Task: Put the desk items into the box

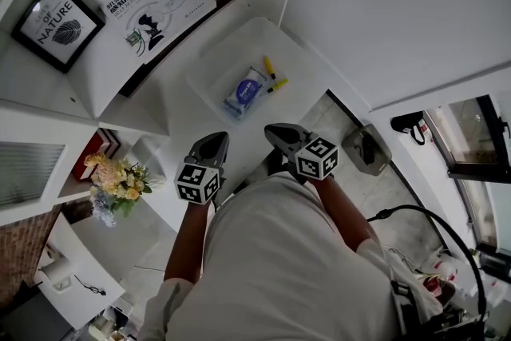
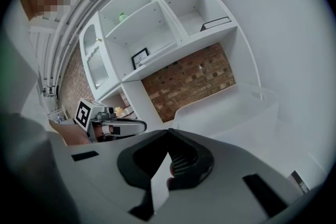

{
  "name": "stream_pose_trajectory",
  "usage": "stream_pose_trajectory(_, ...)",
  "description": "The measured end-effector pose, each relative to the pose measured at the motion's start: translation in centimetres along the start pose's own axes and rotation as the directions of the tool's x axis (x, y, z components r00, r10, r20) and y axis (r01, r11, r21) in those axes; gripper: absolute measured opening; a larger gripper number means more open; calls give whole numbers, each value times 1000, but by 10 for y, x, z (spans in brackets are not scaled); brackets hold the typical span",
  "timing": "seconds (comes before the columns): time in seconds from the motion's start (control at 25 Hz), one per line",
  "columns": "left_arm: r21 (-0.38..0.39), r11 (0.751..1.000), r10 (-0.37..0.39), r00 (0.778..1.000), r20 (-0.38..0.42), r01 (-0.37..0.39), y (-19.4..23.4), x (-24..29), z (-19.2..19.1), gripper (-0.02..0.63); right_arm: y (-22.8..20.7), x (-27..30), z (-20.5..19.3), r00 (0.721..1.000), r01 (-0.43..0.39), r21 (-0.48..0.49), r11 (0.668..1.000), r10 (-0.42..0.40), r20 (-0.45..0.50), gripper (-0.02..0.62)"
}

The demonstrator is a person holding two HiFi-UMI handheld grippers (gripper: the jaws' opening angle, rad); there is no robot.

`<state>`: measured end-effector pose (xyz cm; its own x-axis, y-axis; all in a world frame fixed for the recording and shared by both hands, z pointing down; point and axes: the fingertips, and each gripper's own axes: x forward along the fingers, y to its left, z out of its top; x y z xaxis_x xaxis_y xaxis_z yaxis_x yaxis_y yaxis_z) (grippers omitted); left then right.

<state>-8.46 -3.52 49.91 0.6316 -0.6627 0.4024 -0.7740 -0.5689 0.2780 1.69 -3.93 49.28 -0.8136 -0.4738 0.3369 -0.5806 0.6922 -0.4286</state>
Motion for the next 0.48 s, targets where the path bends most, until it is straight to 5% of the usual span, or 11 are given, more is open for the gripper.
stream_pose_trajectory(0.48, -8, 1000, 5, 1000, -6, -5, -5, 5, -3, 2, 0, -3, 2, 1000, -28, -18, 999, 28, -2, 0)
